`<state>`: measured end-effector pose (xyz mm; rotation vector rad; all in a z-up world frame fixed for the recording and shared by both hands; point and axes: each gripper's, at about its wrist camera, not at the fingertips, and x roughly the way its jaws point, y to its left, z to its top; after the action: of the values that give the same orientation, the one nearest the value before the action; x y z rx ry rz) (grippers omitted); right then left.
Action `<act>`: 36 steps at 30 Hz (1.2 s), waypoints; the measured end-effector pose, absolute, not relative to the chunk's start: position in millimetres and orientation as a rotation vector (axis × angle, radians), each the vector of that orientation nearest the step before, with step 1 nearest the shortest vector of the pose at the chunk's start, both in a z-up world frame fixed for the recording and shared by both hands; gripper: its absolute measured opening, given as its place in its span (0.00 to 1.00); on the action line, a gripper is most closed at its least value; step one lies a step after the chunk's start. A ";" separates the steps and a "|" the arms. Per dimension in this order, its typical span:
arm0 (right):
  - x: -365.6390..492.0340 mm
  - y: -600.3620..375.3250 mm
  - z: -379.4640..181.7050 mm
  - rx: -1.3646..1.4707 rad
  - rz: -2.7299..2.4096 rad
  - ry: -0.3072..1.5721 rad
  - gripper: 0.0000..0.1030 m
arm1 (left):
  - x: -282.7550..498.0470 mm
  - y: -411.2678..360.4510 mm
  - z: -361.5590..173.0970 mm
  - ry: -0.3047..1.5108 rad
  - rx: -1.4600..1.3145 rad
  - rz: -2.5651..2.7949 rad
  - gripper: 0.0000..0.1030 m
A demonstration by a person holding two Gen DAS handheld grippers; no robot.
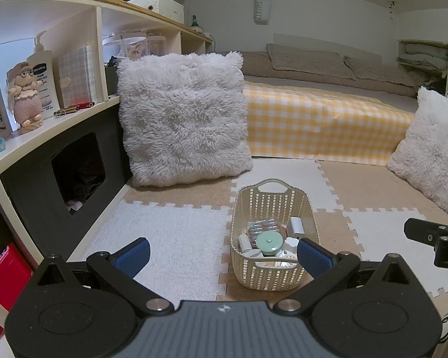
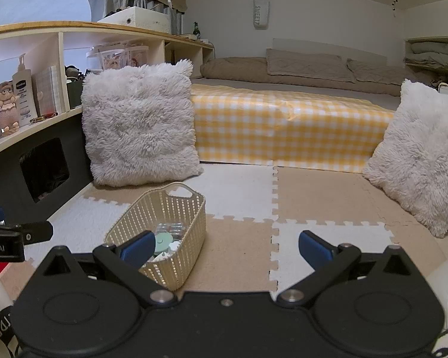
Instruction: Organize rigid objects
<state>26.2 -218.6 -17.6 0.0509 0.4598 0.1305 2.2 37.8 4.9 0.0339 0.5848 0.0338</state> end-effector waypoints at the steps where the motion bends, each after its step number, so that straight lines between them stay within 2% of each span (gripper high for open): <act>1: 26.2 -218.6 -17.5 0.051 0.131 0.460 1.00 | 2.2 37.2 5.0 0.585 0.036 0.033 1.00; 36: 26.4 -221.1 -20.1 0.039 0.134 0.462 1.00 | 2.2 36.7 4.8 0.585 0.036 0.033 1.00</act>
<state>26.4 -221.1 -20.1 0.0389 0.4619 0.1339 2.2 36.7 4.8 0.0362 0.5847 0.0335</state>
